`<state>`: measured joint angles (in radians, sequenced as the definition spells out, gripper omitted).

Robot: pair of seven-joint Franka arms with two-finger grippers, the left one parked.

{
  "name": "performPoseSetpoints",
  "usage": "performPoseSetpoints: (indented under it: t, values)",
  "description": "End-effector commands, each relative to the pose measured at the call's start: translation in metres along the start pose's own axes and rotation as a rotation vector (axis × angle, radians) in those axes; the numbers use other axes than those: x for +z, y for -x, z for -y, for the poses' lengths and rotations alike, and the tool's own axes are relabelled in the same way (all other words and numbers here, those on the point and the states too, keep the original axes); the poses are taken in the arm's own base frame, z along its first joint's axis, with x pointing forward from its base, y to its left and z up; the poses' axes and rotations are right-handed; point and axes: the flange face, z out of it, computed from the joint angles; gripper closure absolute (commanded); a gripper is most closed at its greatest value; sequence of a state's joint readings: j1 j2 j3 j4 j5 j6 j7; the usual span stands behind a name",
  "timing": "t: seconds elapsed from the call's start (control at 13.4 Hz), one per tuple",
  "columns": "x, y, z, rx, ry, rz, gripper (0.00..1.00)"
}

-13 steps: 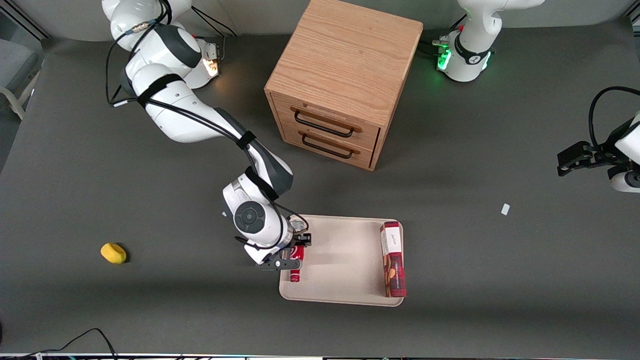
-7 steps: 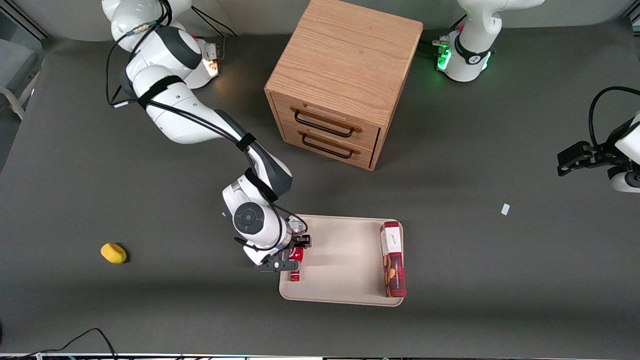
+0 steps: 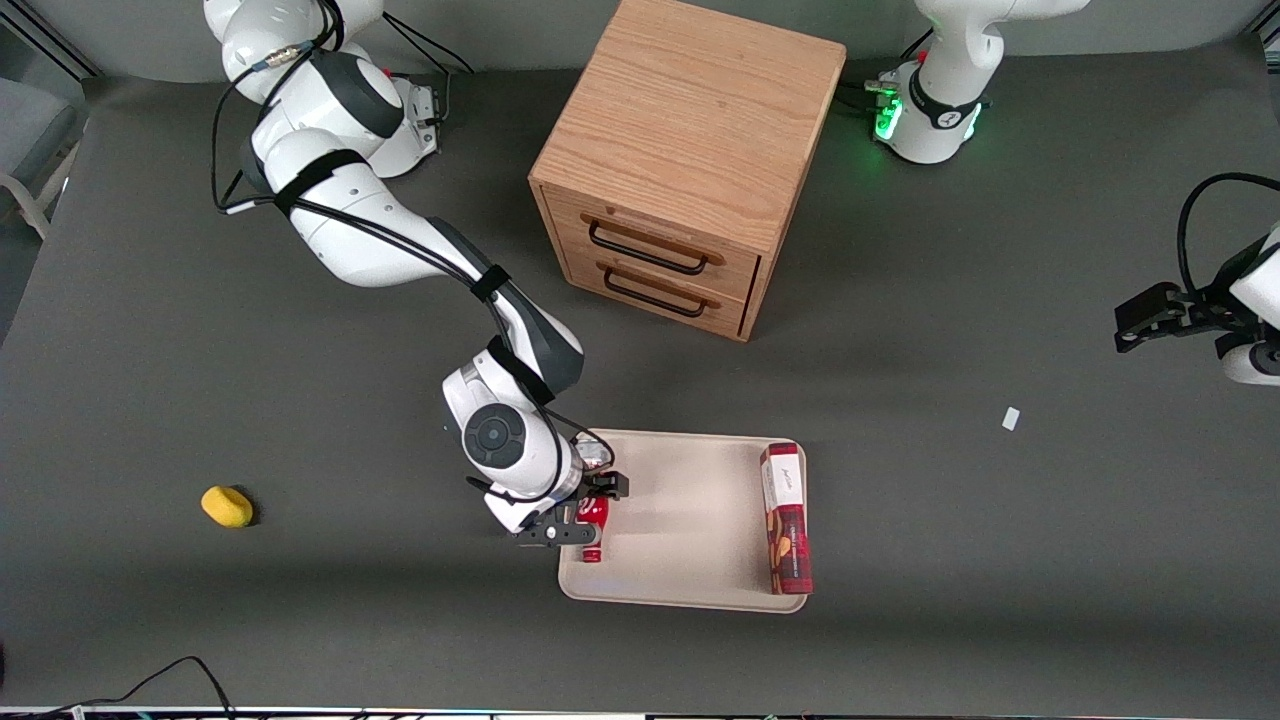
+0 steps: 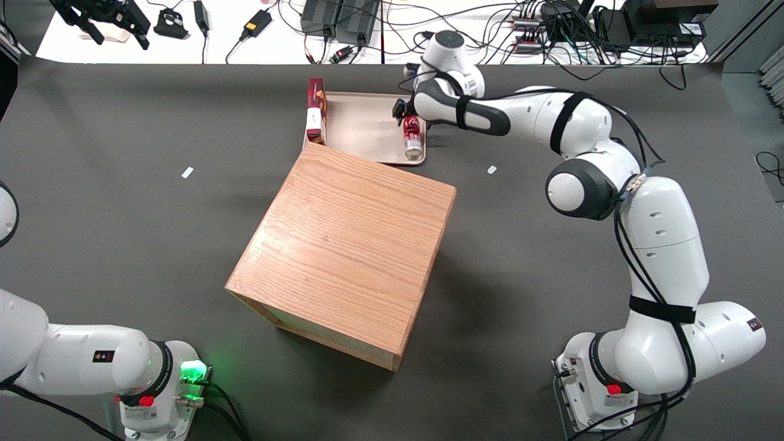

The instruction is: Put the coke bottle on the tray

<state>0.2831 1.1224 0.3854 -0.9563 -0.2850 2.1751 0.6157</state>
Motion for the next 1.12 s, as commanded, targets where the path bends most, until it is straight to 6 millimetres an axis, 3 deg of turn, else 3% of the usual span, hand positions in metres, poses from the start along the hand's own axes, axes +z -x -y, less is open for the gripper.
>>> performPoseSetpoints:
  t: [0.0, 0.3, 0.37, 0.45, 0.6, 0.82, 1.04]
  values:
    - [-0.061, -0.013, -0.019, 0.003, 0.041, -0.031, 0.00]
    - [-0.150, -0.029, -0.077, 0.074, 0.148, 0.000, 0.00]
    - [-0.171, -0.036, -0.106, 0.076, 0.204, 0.003, 0.00]
    - [-0.199, -0.034, -0.126, 0.009, 0.233, 0.011, 0.00]
    - [-0.242, -0.028, -0.182, -0.079, 0.240, 0.026, 0.00]
    - [-0.319, 0.001, -0.255, -0.033, 0.130, 0.038, 0.00]
    - [-0.369, 0.058, -0.282, -0.003, 0.145, 0.026, 0.00]
